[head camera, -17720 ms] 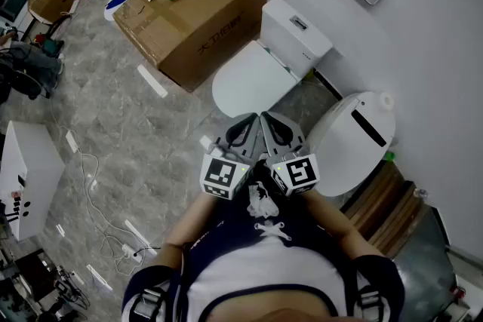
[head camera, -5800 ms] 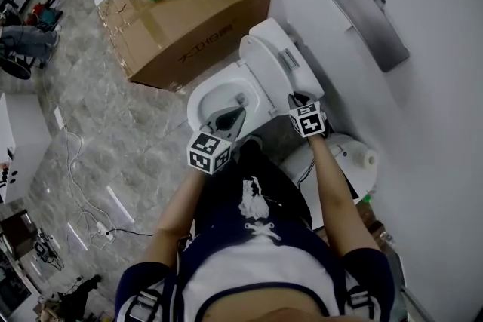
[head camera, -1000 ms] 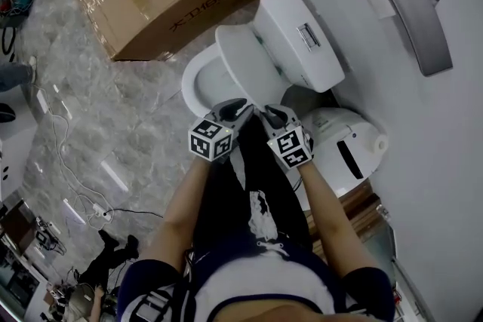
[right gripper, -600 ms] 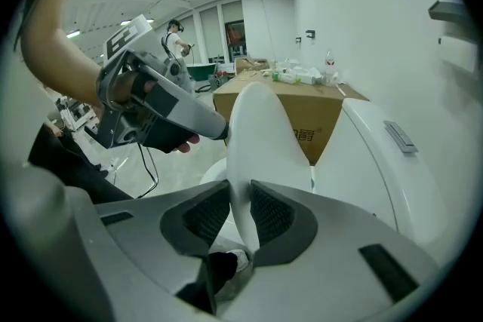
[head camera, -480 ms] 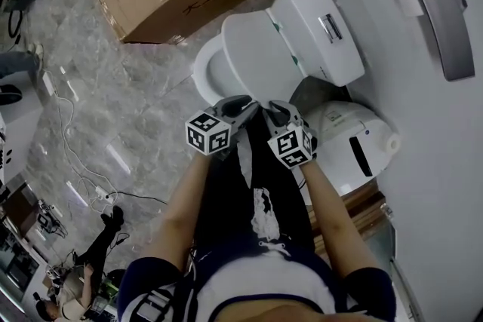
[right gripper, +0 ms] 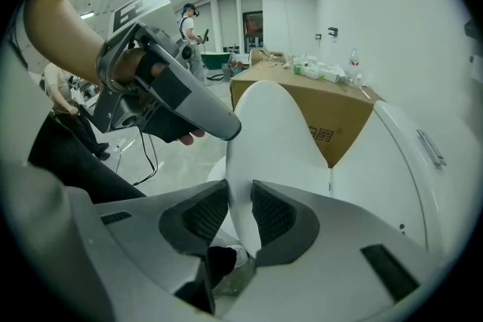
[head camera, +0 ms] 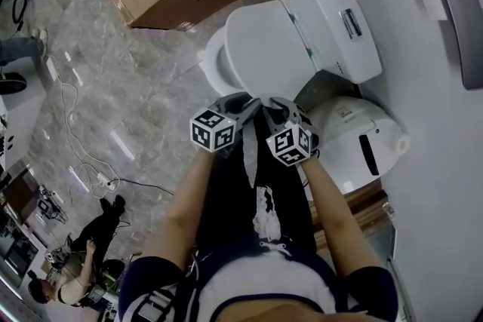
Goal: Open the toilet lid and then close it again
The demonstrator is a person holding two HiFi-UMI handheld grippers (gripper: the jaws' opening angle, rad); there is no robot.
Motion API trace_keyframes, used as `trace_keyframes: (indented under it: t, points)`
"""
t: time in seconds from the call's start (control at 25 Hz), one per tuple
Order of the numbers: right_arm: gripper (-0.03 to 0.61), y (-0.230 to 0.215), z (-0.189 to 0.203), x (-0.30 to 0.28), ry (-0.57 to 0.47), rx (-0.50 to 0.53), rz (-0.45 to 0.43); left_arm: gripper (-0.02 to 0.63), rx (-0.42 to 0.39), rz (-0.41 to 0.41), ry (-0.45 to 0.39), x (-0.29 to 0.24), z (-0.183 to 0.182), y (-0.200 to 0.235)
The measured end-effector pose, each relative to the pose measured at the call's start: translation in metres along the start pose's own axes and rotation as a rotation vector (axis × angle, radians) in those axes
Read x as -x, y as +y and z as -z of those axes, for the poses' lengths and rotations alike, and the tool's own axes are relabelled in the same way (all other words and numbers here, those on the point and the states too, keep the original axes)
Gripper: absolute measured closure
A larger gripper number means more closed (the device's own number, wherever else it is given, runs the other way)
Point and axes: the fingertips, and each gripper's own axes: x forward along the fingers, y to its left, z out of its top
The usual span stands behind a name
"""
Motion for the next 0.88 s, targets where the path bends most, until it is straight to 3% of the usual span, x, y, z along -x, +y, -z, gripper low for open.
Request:
trace_keyframes:
  t: [0.4,0.88]
  points:
    - [0.492,0.036,0.009,-0.039,0.070,0.121,-0.056,0.514,0.032,-0.105,0.075,0.016,0.039,0.044]
    - [0.488,0.065,0.022,-0.077,0.134,0.191,-0.102,0.503,0.080,-0.162,0.135,0.024,0.076,0.085]
